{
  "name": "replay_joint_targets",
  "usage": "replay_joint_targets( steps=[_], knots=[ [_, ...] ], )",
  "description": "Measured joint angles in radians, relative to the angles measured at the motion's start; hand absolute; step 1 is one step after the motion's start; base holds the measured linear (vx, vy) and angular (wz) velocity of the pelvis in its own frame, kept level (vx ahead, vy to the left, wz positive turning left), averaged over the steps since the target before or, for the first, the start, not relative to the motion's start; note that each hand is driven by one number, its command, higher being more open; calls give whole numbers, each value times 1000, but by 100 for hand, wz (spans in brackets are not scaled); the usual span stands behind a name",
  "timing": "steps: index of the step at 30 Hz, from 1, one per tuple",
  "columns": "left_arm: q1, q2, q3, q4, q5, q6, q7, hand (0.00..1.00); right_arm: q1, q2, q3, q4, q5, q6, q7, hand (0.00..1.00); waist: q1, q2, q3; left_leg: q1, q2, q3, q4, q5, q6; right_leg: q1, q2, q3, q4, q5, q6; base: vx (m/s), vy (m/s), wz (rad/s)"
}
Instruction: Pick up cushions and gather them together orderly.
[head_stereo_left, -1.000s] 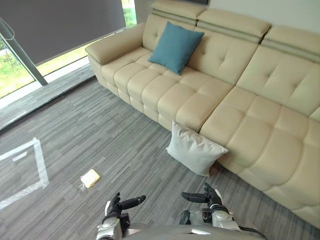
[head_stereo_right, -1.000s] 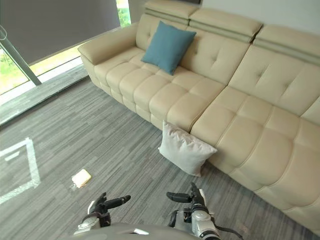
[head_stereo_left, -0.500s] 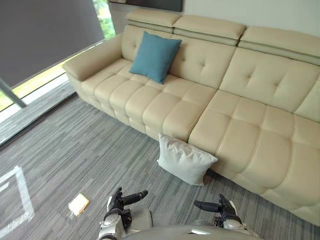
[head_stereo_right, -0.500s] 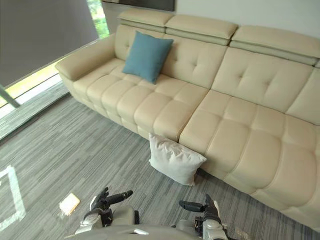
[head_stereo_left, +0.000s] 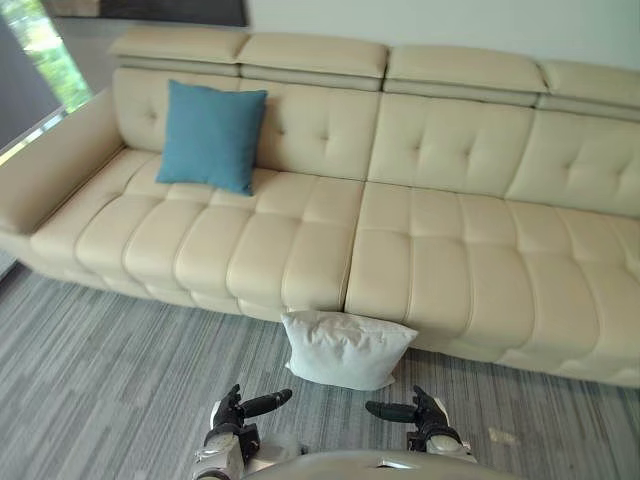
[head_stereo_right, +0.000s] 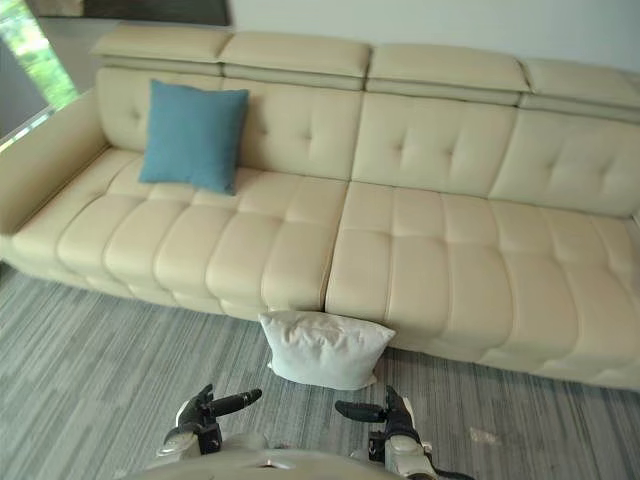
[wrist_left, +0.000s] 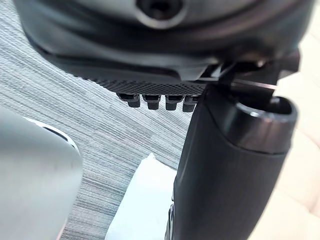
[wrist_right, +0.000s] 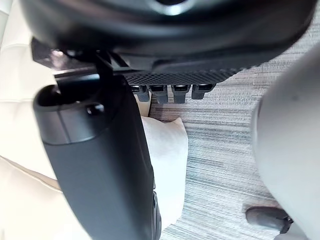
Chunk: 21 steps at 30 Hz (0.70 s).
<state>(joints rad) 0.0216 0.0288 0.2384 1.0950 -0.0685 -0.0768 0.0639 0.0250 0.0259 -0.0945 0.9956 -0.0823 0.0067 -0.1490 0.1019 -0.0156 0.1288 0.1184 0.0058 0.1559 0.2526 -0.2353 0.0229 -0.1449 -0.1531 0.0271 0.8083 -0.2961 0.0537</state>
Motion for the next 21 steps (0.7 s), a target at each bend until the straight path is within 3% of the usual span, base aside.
replay_joint_targets(
  steps=[2, 3, 4, 5, 8, 13, 21],
  knots=[
    [2, 4, 0, -1, 0, -1, -1, 100, 3, 2, 0, 0, 0, -12, 0, 100, -3, -7, 0, 27, 17, -25, -14, -1, -3, -20, 2, -69, -76, -7, -10, 162, -167, 35],
    [3, 10, 0, -3, -1, -1, -2, 100, 5, 5, 2, 1, 0, -13, 0, 100, -3, -22, -3, 27, 14, -41, -12, -4, -18, -19, 2, -83, -198, 36, 4, 145, -193, 37],
    [1, 15, -1, -1, 0, 0, -2, 100, 10, 4, 2, 4, 0, -11, 0, 100, -2, -37, -11, 25, 6, -58, -9, -8, -30, -7, 4, -84, -242, 22, 1, 246, -306, 30],
    [1, -5, -1, 1, 0, 1, 1, 100, 7, -8, -1, 16, 0, -7, 0, 100, 0, -4, -16, 12, 32, -91, -9, -10, -36, 17, 29, -100, -293, 15, -14, 203, -256, 16],
    [9, -23, -21, 2, 1, 4, -1, 100, 9, -45, -4, 23, 1, -5, -5, 100, -2, 27, -25, 16, 72, -110, -36, 9, -67, 35, 70, -122, -332, 22, -25, 165, -269, 8],
    [11, -21, -26, -1, 0, 1, -1, 100, 42, -66, -29, 22, 4, -3, -16, 100, -4, 23, -25, 40, 94, -171, -74, 54, -90, 107, 92, -167, -421, 44, -45, 51, -127, 19],
    [20, -14, -25, -15, -15, -4, 25, 100, 70, -51, -114, 19, 40, -9, -38, 100, -4, 9, -26, 20, 66, -229, -92, 111, -94, 171, 73, -213, -556, 124, -22, -37, 21, 21]
  ],
)
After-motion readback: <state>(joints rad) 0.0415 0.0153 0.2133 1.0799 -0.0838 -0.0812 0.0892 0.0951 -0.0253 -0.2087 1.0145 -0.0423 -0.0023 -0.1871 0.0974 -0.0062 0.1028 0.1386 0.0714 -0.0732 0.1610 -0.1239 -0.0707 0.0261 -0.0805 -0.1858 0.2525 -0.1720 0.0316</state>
